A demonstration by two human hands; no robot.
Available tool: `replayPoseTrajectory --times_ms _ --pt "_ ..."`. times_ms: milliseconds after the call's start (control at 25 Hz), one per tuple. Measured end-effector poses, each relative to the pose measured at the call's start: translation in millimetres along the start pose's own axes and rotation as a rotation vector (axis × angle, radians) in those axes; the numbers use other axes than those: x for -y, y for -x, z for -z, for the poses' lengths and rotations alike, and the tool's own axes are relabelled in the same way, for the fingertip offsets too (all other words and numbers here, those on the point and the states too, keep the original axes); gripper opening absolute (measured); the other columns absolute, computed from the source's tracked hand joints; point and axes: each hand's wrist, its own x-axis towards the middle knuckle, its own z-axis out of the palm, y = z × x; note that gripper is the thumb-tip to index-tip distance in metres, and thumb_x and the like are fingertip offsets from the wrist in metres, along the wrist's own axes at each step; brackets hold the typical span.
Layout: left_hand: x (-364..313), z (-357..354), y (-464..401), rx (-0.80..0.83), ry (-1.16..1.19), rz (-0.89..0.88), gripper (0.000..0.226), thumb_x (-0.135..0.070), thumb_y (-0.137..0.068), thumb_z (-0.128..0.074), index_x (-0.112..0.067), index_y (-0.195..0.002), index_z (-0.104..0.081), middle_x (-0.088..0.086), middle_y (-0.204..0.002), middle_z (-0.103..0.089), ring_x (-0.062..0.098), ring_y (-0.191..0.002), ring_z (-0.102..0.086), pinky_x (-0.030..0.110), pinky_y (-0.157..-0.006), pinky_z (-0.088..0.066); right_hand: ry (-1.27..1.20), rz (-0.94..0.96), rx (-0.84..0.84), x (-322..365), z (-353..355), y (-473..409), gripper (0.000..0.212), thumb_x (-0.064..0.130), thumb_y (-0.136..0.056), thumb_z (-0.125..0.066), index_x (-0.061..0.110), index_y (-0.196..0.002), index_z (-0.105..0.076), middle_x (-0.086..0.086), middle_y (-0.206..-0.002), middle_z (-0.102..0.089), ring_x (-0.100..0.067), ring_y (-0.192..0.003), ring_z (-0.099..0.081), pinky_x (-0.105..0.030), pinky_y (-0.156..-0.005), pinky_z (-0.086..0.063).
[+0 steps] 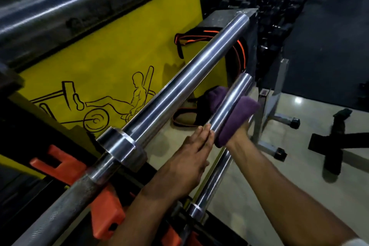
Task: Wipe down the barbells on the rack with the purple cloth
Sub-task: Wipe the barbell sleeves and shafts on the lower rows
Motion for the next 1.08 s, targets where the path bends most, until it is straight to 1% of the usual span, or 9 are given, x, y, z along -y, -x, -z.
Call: replayPoseTrajectory --times_ms 80,200,280,360,480,680,760,920,1080 --pt "-2.9 -1.4 -1.5 0.034 0.001 -0.007 0.072 -0.021 -0.105 -0.043 -0.023 -0.159 0.005 -0.013 -0.163 0.025 0.0 -0.146 0.026 0.017 -0.118 -0.001 -0.011 -0.048 -0.005 -5.9 2.9 -6.6 0.034 0.042 -0.104 -0.04 0.023 -0.083 -0.059 0.0 -0.073 -0.062 -0.016 -0.065 -0.062 -0.027 -0.065 -0.052" --pt "1.4 -4.4 0.2 0.025 -0.014 -0.006 0.072 -0.022 -0.106 -0.043 -0.025 -0.159 0.006 -0.016 -0.161 0.027 -0.001 -0.146 0.025 0.016 -0.117 -0.003 0.033 0.072 0.02 18.4 4.0 -37.8 0.025 0.029 -0.11 -0.031 0.033 -0.095 -0.05 0.01 -0.095 -0.057 -0.005 -0.082 -0.061 -0.017 -0.059 -0.054" --pt "3.7 -4.9 0.3 0.024 -0.012 -0.012 0.072 -0.023 -0.106 -0.042 -0.026 -0.159 0.007 -0.018 -0.16 0.029 -0.001 -0.146 0.026 0.019 -0.119 -0.008 0.177 0.133 0.149 49.1 -8.9 -55.9 0.02 0.034 -0.104 -0.037 0.029 -0.089 -0.048 0.003 -0.085 -0.048 -0.016 -0.074 -0.053 -0.025 -0.055 -0.051" --pt "5.4 -8.0 0.3 0.019 0.003 -0.018 0.073 -0.023 -0.106 -0.042 -0.027 -0.158 0.009 -0.019 -0.159 0.03 -0.001 -0.146 0.026 0.023 -0.121 -0.011 0.242 0.342 0.203 62.0 -14.1 -68.8 0.026 0.041 -0.096 -0.048 0.019 -0.083 -0.047 -0.006 -0.073 -0.034 -0.024 -0.063 -0.038 -0.033 -0.054 -0.04" --pt "8.2 -14.2 -1.6 0.006 -0.007 -0.021 0.075 -0.023 -0.105 -0.044 -0.027 -0.159 0.008 -0.018 -0.16 0.029 0.001 -0.147 0.024 0.026 -0.123 -0.012 0.083 0.146 0.276 35.5 -6.8 -57.5 0.055 0.065 -0.092 -0.055 0.01 -0.098 -0.06 -0.008 -0.075 -0.052 -0.021 -0.062 -0.053 -0.031 -0.056 -0.049" --pt "13.2 -17.9 -4.2 0.014 -0.034 -0.018 0.075 -0.025 -0.105 -0.044 -0.025 -0.159 0.007 -0.016 -0.161 0.028 0.002 -0.148 0.023 0.024 -0.122 -0.009 0.14 0.034 0.118 0.8 9.5 -55.3 0.08 0.084 -0.069 -0.067 0.014 -0.107 -0.07 -0.019 -0.095 -0.064 -0.034 -0.084 -0.062 -0.052 -0.084 -0.05" --pt "12.9 -17.6 -3.2 0.013 -0.041 -0.008 0.074 -0.026 -0.105 -0.044 -0.026 -0.159 0.008 -0.016 -0.161 0.029 0.001 -0.147 0.024 0.021 -0.12 -0.005 0.198 0.076 0.087 21.2 2.0 -70.9 0.081 0.083 -0.071 -0.063 0.012 -0.109 -0.07 -0.021 -0.097 -0.062 -0.035 -0.086 -0.061 -0.052 -0.082 -0.052" --pt "11.1 -16.9 -2.9 -0.006 -0.048 -0.024 0.074 -0.025 -0.105 -0.044 -0.025 -0.159 0.007 -0.015 -0.162 0.027 0.001 -0.147 0.025 0.018 -0.118 -0.002 0.306 0.174 0.05 62.0 -2.5 -90.0 0.061 0.073 -0.085 -0.054 0.016 -0.104 -0.066 -0.01 -0.1 -0.067 -0.027 -0.084 -0.065 -0.036 -0.071 -0.055" --pt "10.2 -14.7 -1.0 0.001 -0.079 -0.026 0.073 -0.026 -0.105 -0.044 -0.024 -0.159 0.005 -0.012 -0.163 0.025 0.001 -0.147 0.024 0.017 -0.119 -0.004 0.196 0.006 0.132 20.9 9.0 -58.0 0.091 0.083 -0.079 -0.057 0.006 -0.127 -0.067 -0.018 -0.11 -0.07 -0.032 -0.087 -0.07 -0.043 -0.076 -0.059"
